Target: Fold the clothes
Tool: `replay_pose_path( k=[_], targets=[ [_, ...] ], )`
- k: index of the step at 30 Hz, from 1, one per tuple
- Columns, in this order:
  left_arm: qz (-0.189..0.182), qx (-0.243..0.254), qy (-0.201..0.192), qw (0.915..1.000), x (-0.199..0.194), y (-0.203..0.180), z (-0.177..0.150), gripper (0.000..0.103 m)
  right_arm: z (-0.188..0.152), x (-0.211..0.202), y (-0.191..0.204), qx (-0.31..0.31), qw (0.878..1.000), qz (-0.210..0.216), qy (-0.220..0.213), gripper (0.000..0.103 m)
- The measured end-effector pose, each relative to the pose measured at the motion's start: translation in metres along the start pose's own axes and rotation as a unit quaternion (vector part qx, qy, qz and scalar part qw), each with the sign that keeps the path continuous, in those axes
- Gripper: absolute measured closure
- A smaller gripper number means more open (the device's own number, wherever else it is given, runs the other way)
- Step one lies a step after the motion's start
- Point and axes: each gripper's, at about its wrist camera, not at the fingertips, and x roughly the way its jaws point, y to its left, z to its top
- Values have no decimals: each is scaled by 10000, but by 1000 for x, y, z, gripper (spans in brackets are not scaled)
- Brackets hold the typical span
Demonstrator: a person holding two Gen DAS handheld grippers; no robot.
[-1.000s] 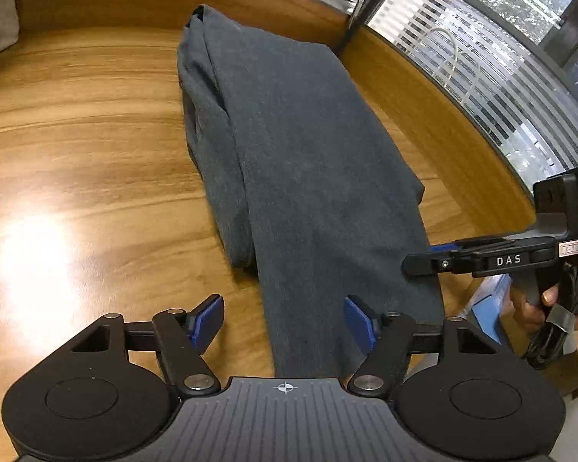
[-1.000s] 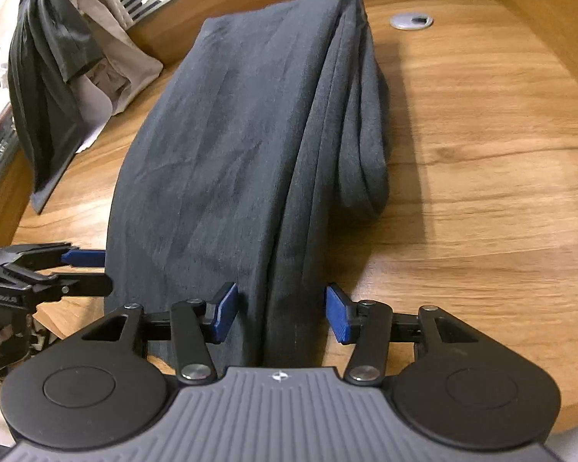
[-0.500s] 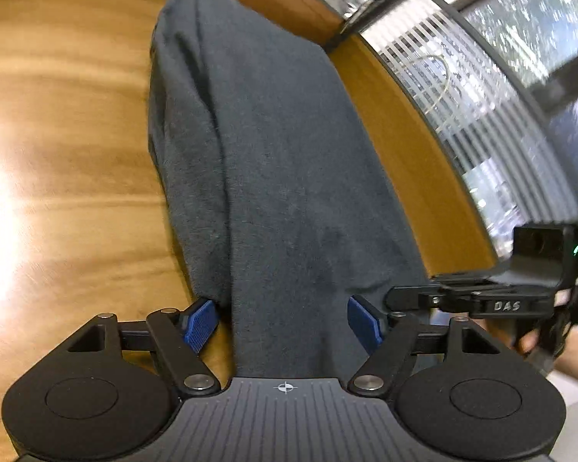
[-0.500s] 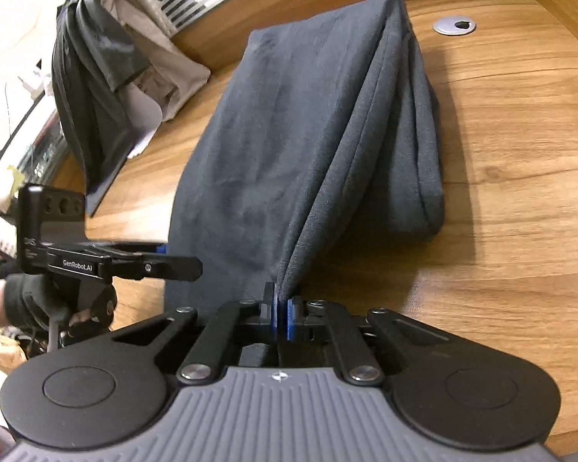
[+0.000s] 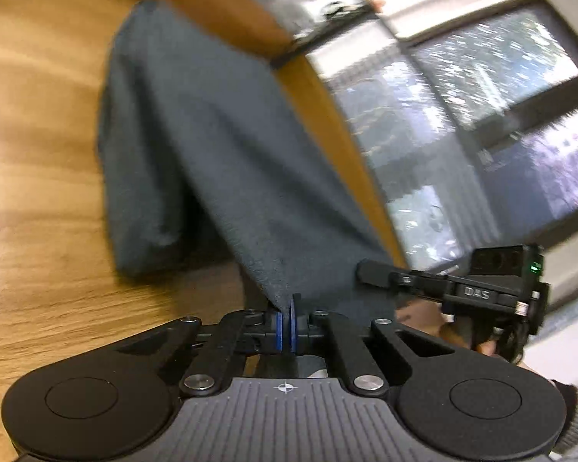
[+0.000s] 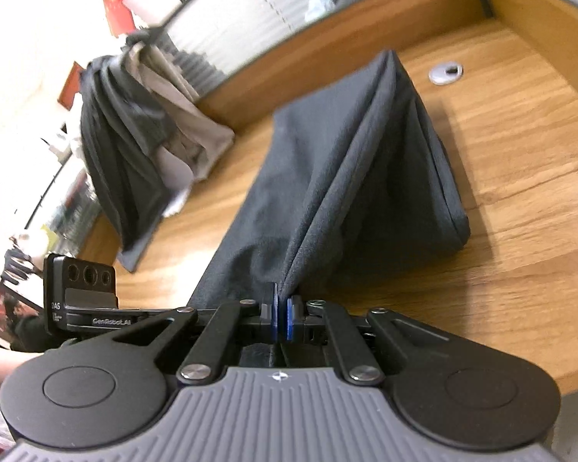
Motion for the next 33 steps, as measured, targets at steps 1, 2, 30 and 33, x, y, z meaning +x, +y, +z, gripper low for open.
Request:
replay_pose_path(
  k=[1,2,30,33],
  targets=[
    [-75,141,-18,9999,-6,-11,-2,97,-3,-10,6,5,10000,19,-78,98],
    [-124,281,-32,9995,-12,-22,-5,97,-6,-21,13,9,9999,38,-157,98],
    [-813,2093,-1146,9677,-115,-317,-241,97,-211,-385,77,184,9912,556,-1185,99],
    [-887,2049,-1291,9662,-119,-331,-256,97,-222,-411,88,112,9896,566,-1318,99]
  ],
)
